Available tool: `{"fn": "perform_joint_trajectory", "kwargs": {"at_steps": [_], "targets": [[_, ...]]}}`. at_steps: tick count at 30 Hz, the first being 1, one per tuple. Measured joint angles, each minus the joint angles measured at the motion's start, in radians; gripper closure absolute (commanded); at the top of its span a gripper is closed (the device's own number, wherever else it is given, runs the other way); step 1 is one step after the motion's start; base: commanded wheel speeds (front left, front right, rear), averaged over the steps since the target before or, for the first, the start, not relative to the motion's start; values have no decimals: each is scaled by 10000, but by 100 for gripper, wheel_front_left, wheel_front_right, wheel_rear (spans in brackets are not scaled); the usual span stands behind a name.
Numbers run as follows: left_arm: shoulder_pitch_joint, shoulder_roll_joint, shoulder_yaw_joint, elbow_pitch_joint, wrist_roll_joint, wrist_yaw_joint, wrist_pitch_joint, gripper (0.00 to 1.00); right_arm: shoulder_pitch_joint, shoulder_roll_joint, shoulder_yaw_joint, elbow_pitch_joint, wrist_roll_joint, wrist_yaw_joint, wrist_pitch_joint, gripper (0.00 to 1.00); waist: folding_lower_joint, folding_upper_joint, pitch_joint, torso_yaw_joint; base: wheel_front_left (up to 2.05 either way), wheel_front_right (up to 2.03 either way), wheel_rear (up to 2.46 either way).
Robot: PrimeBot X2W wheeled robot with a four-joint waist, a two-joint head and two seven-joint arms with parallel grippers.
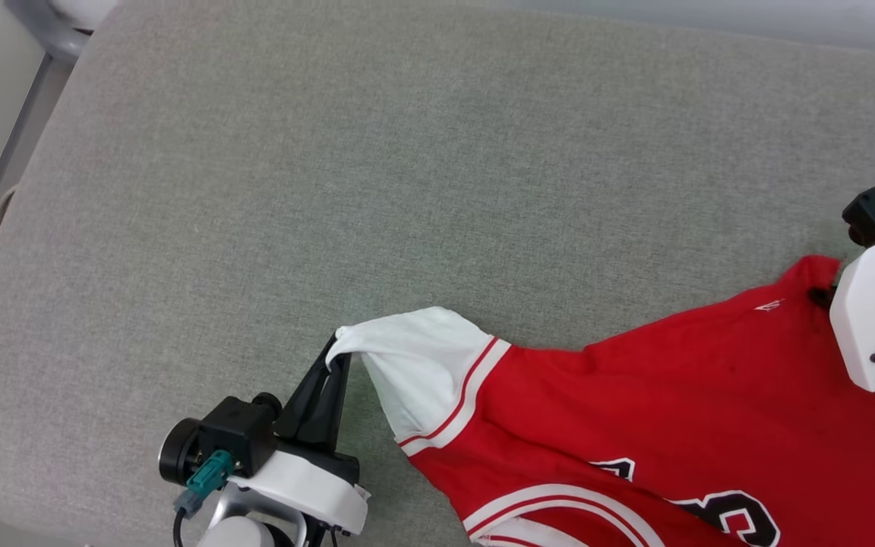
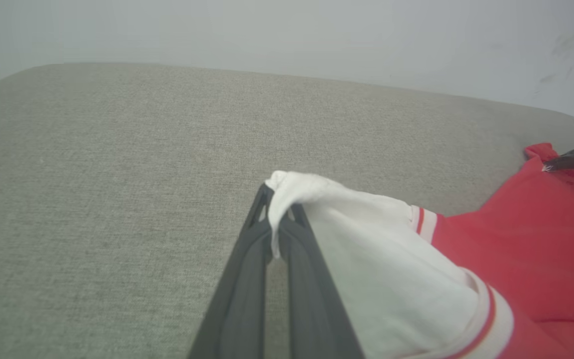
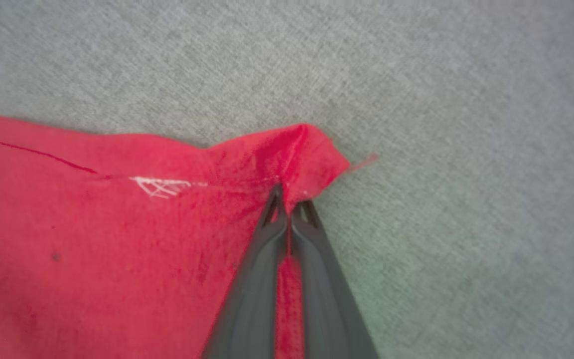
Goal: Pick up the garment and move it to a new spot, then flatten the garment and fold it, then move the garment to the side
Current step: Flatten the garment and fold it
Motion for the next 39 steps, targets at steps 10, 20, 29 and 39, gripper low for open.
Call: {"fn": "perform_joint_trajectory", "kwargs": {"at_steps": [10, 20, 29, 39], "targets": [[62, 391, 366, -213, 128, 15, -2, 100, -361, 123, 36, 67, 201, 0, -2947, 100, 0, 0, -915, -476, 0, 0, 0], [-958, 1106, 809, -947, 240, 21, 203, 100, -333, 359, -878, -690, 276, 0, -4458, 100, -1, 0, -1720, -1188, 0, 0, 0], [-3388, 1643, 823, -1473, 543, -215, 982, 100, -490, 779, -2034, -1691, -184, 0, -4677, 100, -1, 0, -1580, -1713, 0, 0, 0], [-7553, 2288, 533, -1308, 865, -619, 1879, 100, -2911, 1250, -3354, -2061, -1020, 0, -4495, 100, 0, 0, -339, -2048, 0, 0, 0]]}}
